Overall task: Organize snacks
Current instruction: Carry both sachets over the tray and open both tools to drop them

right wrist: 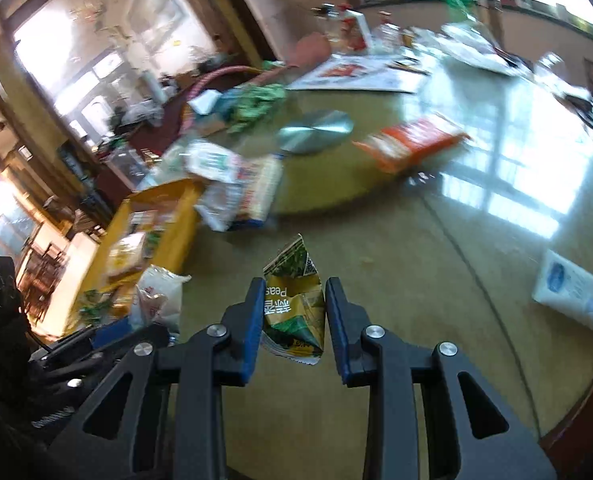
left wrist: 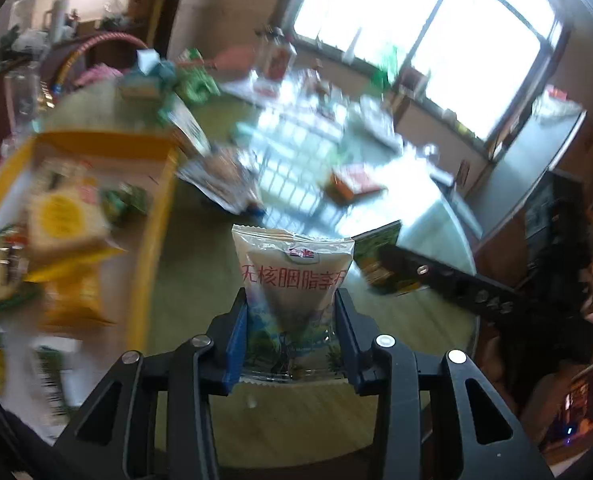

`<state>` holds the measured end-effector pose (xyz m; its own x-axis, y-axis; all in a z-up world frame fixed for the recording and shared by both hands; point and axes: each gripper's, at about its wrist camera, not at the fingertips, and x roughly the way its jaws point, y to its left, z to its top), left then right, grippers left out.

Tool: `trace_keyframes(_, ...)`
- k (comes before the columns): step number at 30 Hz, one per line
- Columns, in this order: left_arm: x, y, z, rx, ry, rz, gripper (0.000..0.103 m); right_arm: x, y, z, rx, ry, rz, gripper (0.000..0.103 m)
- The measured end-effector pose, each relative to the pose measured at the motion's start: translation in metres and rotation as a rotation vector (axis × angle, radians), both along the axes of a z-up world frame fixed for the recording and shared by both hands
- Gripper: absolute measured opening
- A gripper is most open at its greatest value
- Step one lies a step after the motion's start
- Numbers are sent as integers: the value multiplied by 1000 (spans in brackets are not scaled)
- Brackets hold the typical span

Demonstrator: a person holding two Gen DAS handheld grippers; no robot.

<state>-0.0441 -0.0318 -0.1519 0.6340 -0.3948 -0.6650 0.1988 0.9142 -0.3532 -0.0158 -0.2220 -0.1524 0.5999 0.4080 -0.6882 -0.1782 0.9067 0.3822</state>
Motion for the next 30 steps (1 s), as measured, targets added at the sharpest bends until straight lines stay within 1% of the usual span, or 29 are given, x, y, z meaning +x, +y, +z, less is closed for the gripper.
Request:
trace_keyframes(3,-9,33,18,-24,-41,69,39,3,32,16,30,-34,75,32)
trace_keyframes(6,-14,71,31,-33,-74,164,39,13,72,29,32,-63,167,32)
trace_keyframes(7,-15,88,33,-31,-83,211,39,16,82,31,28,-67,186,32)
trace_keyframes(10,-10,124,31,-21,-83,308,39,30,117,38,22,-75,253,32)
trace_keyframes(14,9,161,22,-1,-61,387,39,55,160,40,-2,-73,312,32)
trace_keyframes(19,45,194,3,11,-6,403,38,93,201,33,-58,-54,331,32)
trace_keyframes(22,62,202,-10,28,31,397,38,117,217,23,-88,-25,318,32)
trace_keyframes(26,72,208,-21,44,67,369,39,139,229,8,-116,7,304,32)
trace_keyframes(30,82,208,-31,77,117,368,39,154,234,-6,-135,35,285,32)
